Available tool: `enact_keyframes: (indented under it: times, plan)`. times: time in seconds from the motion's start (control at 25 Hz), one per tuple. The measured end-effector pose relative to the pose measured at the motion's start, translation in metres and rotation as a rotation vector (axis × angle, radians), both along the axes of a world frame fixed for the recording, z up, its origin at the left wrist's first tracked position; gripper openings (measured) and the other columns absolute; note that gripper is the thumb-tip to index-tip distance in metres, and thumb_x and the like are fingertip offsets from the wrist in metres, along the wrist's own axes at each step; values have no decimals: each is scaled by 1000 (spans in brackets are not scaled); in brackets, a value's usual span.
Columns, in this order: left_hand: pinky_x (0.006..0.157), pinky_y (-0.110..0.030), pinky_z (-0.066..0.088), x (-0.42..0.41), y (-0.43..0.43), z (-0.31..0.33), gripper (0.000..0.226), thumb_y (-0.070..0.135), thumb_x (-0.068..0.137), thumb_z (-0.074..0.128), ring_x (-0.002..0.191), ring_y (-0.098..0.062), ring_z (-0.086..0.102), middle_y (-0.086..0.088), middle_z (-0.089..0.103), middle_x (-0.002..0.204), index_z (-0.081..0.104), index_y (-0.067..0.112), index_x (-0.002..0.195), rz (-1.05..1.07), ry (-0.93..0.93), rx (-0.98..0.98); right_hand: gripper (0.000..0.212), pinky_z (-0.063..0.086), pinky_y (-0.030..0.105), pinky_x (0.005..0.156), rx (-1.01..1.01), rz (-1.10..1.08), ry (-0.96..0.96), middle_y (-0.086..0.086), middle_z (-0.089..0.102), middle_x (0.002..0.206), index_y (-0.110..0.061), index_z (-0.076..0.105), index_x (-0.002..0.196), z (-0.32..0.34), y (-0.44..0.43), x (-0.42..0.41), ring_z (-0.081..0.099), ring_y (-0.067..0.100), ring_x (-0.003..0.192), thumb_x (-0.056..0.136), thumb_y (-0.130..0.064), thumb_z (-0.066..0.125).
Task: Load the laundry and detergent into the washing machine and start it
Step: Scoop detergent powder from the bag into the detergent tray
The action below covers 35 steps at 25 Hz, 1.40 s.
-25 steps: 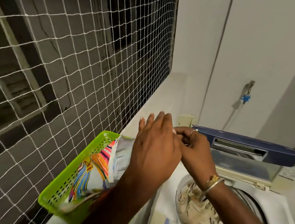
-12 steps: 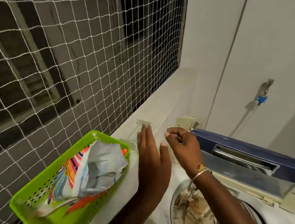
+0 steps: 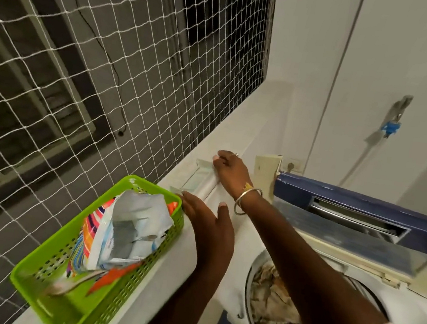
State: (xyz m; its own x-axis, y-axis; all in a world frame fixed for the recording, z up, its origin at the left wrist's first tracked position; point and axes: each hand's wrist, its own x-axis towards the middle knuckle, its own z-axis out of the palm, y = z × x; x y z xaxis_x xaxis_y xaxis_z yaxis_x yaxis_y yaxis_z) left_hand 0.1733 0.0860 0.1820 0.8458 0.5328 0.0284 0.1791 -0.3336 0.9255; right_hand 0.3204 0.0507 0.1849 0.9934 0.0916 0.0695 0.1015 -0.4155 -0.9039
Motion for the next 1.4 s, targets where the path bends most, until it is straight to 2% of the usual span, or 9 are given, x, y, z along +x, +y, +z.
enact_keyframes:
  times: [0.2, 0.4, 0.6, 0.76, 0.96, 1.08, 1.16, 1.28, 1.4]
  plan:
    - [117, -25, 0, 19, 12, -5, 79, 23, 100, 50, 152, -18, -2, -8, -6, 165, -4, 8, 156, 33, 73, -142, 38, 41, 28, 92, -145, 43, -7, 12, 65, 125, -7, 66, 121, -11, 15, 12, 59, 29, 116, 100, -33, 46]
    - [119, -29, 7, 25, 18, -7, 73, 22, 101, 49, 152, -21, 4, -8, -1, 165, 3, 8, 157, -12, 81, -182, 28, 39, 21, 87, -46, -30, 2, 10, 69, 120, -9, 71, 113, -12, 5, 3, 61, 27, 111, 98, -18, 49]
    - [123, -34, 12, 27, 22, -3, 71, 22, 100, 51, 151, -20, 12, -7, 7, 165, 10, 11, 157, -35, 30, -235, 29, 44, 27, 95, 20, -121, -1, 10, 69, 120, -8, 71, 115, -11, -10, -15, 62, 27, 110, 97, -16, 50]
    - [119, -44, 28, 16, 22, -5, 77, 34, 87, 55, 144, -22, 35, -6, 32, 158, 22, 18, 155, -66, -78, -326, 26, 48, 27, 93, 75, -227, -83, 6, 70, 117, -10, 73, 114, -2, -29, -39, 64, 21, 104, 96, -17, 56]
    - [118, -43, 31, -9, 20, -1, 69, 27, 92, 55, 141, -16, 39, 1, 35, 157, 24, 24, 154, -164, -127, -333, 20, 47, 15, 74, 108, -373, -192, -2, 73, 105, -15, 75, 109, 4, -52, -77, 65, 12, 93, 91, -21, 66]
    - [117, -42, 32, -24, 21, -2, 67, 32, 90, 52, 140, -12, 40, 5, 38, 155, 28, 28, 153, -239, -160, -321, 18, 56, 28, 82, 173, -473, -221, -2, 73, 99, -16, 75, 104, 0, -62, -105, 67, 13, 90, 87, -20, 70]
    - [118, -41, 31, -34, 21, -1, 62, 24, 95, 52, 141, -12, 39, 5, 37, 155, 30, 27, 153, -284, -156, -322, 16, 57, 31, 81, 247, -526, -232, 0, 74, 96, -16, 75, 101, -2, -68, -126, 69, 12, 88, 86, -17, 73]
    - [119, -35, 29, -53, 18, 1, 54, 17, 100, 50, 141, -12, 36, 5, 38, 155, 35, 23, 152, -338, -149, -327, 9, 54, 22, 72, 343, -585, -259, -3, 74, 88, -14, 75, 95, 0, -73, -163, 67, 6, 78, 86, -13, 73]
    - [117, -34, 32, -72, 13, -1, 47, 17, 101, 49, 138, -11, 40, 6, 44, 151, 42, 23, 147, -392, -162, -333, 7, 53, 16, 70, 335, -683, -283, -8, 73, 86, -17, 75, 93, 2, -77, -201, 67, 3, 78, 87, -16, 72]
